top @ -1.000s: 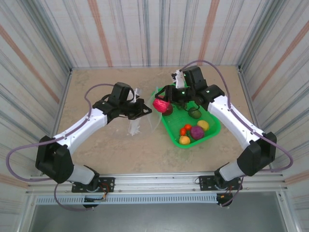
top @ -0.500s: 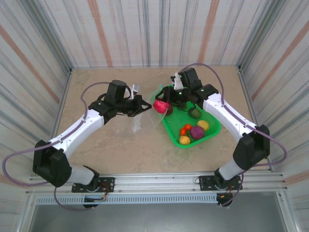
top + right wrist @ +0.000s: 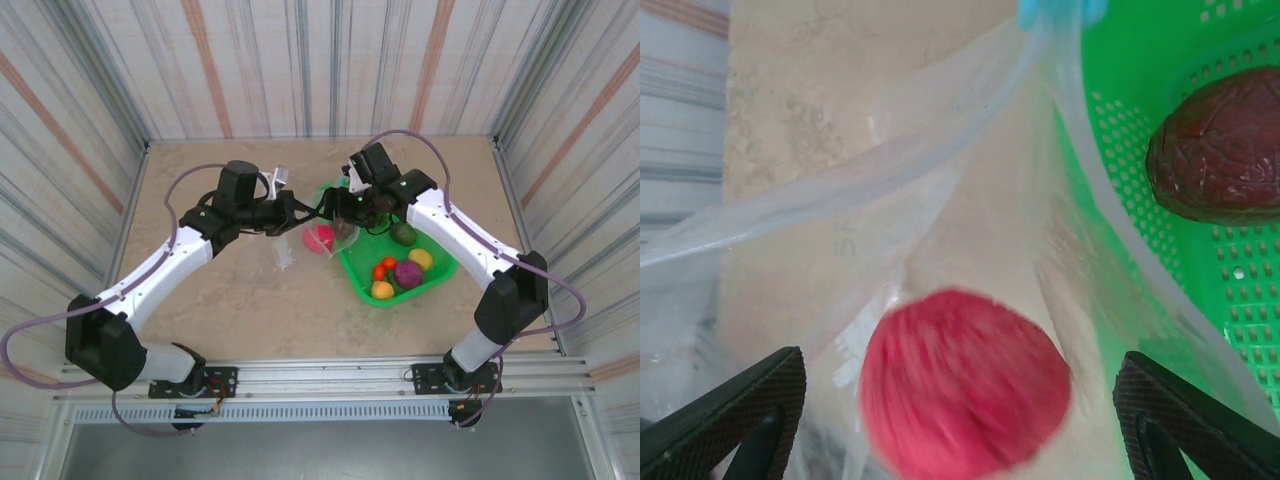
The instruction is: Place the food in the zip-top bag and seal the zipper
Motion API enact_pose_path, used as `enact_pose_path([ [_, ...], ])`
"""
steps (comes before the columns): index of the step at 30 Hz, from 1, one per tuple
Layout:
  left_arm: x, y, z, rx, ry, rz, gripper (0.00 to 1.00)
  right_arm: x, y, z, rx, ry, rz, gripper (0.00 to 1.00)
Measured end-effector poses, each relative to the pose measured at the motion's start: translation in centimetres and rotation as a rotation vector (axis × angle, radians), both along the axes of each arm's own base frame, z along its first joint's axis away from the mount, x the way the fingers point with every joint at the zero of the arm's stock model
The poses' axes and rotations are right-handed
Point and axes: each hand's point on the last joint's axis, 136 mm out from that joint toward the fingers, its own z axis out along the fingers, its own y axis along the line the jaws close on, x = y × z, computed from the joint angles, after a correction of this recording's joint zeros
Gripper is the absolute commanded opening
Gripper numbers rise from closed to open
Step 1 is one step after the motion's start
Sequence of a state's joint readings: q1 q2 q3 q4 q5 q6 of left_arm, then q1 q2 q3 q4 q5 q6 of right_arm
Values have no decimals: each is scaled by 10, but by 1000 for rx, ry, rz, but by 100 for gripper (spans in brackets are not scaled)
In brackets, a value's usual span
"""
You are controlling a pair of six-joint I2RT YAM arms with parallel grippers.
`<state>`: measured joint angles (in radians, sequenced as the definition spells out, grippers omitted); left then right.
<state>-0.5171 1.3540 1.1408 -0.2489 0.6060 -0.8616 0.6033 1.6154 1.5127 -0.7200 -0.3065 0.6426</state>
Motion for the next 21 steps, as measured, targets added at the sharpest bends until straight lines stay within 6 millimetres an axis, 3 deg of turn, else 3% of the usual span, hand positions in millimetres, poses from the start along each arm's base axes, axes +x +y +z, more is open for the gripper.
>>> enact_pose_path([
  [7, -1, 7, -3, 30, 6, 24, 0, 10, -21, 20, 44, -24, -48, 82],
  [10, -3, 23, -7, 79, 15, 73, 0, 10, -37, 36, 70, -67, -79, 81],
  [13, -8, 44, -11, 114, 31, 131, 0, 4, -58, 38, 63, -83, -127, 80],
  [18, -21, 67, -19, 161, 50, 180, 0, -3, -91, -6, -37, 3, -211, 81],
  [21, -28, 72, -22, 183, 60, 177, 0, -1, -92, -37, -84, 78, -214, 82],
])
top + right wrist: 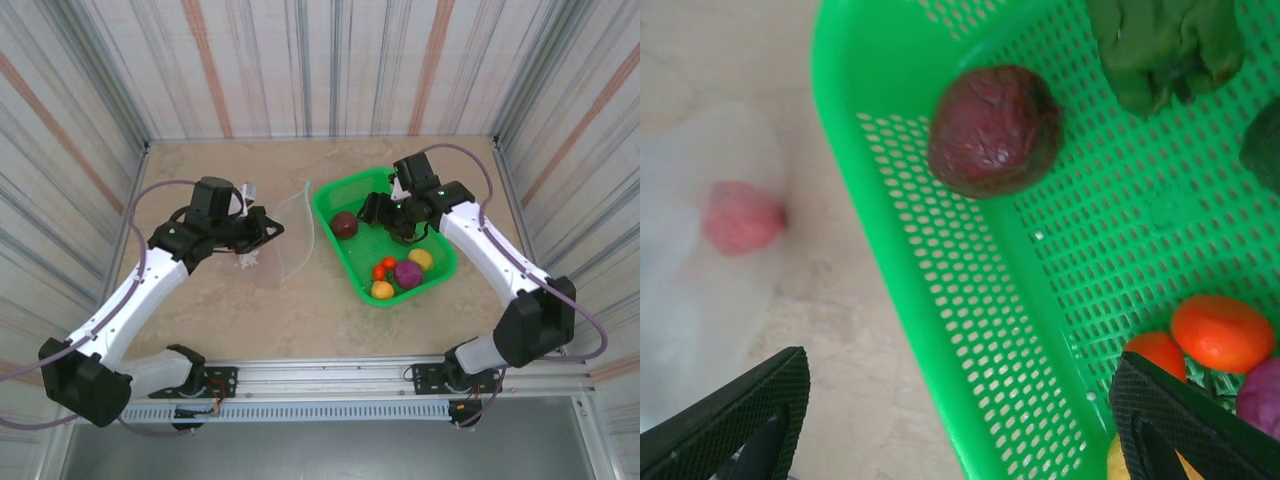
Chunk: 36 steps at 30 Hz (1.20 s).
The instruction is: Place the food in the zip-top bag and seal the zipper
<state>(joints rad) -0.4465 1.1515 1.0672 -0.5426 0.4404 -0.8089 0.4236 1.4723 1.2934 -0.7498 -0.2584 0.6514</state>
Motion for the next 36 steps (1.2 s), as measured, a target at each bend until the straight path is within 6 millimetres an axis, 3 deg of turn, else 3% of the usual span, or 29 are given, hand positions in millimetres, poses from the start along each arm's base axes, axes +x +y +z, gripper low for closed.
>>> enact_pose_path([
  [6, -9, 5, -6, 37, 19, -15, 0, 17, 13, -51, -19, 108, -21, 87],
  [13, -20, 14, 2, 57, -16, -21, 0, 38, 27, -107, -46, 211, -64, 94],
  [21, -27, 19, -2, 89, -14, -36, 0, 75, 56, -119, -43, 171, -70, 94],
  [28, -29, 20, 1, 99, -17, -43, 0, 91, 55, -133, -68, 168, -88, 88],
  [36, -29, 20, 2, 102, -11, -43, 0, 106, 51, -134, -77, 146, -77, 68],
])
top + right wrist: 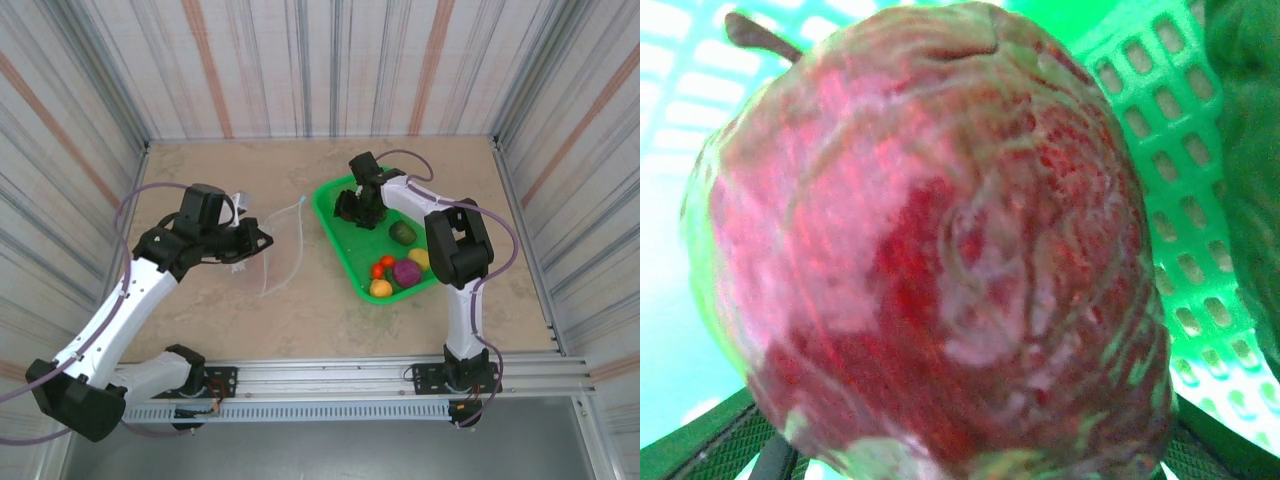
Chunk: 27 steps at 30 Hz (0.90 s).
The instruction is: Place the food in the zip-top bag and seal the zipper
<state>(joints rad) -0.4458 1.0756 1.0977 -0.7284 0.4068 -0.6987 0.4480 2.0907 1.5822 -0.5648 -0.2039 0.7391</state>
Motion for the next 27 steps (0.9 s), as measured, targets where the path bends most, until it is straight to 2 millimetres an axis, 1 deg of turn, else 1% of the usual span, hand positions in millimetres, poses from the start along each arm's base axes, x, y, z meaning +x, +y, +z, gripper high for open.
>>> enact_pose_path([
  [3, 0, 0, -2, 2, 6, 0, 0, -1, -1, 0, -12, -7, 24, 65],
  [6, 1, -1, -2, 3, 8, 0, 0, -3, -2, 0, -35, -24, 53, 65],
  [8, 1, -1, -2, 2, 9, -1, 0, -8, -4, 4, -48, -39, 71, 65],
  [10, 1, -1, -3, 2, 10, -1, 0, -17, -7, 14, -61, -60, 90, 65],
  [15, 7, -4, -2, -7, 4, 3, 0, -50, -15, 58, -53, -146, 132, 65],
  [17, 10, -5, -3, -11, 7, 7, 0, -64, -20, 79, -46, -199, 149, 69],
  [20, 14, -9, -3, -27, 14, 11, 0, -79, -26, 101, -41, -253, 176, 74],
  [23, 17, -12, -4, -38, 16, 13, 0, -80, -31, 104, -67, -273, 193, 76],
  [25, 18, -12, -3, -43, 18, 16, 0, -79, -33, 99, -88, -270, 203, 79],
  [27, 18, -13, -3, -46, 18, 18, 0, -73, -32, 93, -112, -256, 207, 83],
])
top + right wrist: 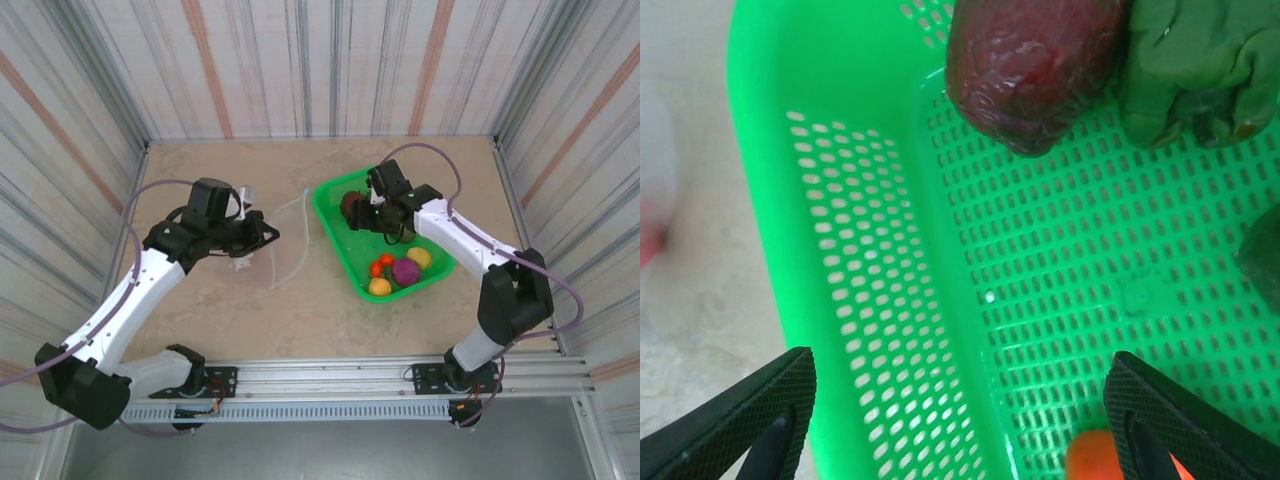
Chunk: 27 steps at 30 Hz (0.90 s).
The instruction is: Place the food in the zip-top bag and seal the zipper
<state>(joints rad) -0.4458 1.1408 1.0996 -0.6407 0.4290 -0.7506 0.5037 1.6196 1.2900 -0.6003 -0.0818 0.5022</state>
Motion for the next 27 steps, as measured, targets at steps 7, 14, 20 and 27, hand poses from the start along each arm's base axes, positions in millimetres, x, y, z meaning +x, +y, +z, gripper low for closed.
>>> enact_pose_path([
  [7, -5, 2, 2, -1, 1, 2, 0, 65, 27, -24, -45, 21, -8, 85],
  [14, -11, 11, 8, 1, -5, 15, 0, 100, 27, -48, -129, 47, -58, 87],
  [20, -11, 18, 7, 11, -2, 28, 0, 102, 15, -62, -187, 80, -99, 90],
  [27, -11, 18, 6, 13, -5, 24, 0, 105, 13, -73, -186, 107, -103, 79],
])
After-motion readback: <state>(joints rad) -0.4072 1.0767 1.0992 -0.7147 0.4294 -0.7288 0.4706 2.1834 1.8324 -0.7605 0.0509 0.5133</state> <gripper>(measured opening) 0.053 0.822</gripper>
